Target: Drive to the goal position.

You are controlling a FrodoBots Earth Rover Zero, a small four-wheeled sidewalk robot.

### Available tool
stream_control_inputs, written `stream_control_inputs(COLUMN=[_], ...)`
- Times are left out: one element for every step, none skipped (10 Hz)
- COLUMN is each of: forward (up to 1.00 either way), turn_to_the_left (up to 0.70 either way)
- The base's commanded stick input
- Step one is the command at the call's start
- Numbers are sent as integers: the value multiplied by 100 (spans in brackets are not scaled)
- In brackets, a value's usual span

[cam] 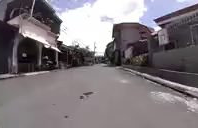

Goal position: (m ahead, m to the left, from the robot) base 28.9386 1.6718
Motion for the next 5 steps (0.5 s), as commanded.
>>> stream_control_inputs(forward=[100, 100, 100, 100, 100], turn_to_the_left=[0, -18, -40, -39, -24])
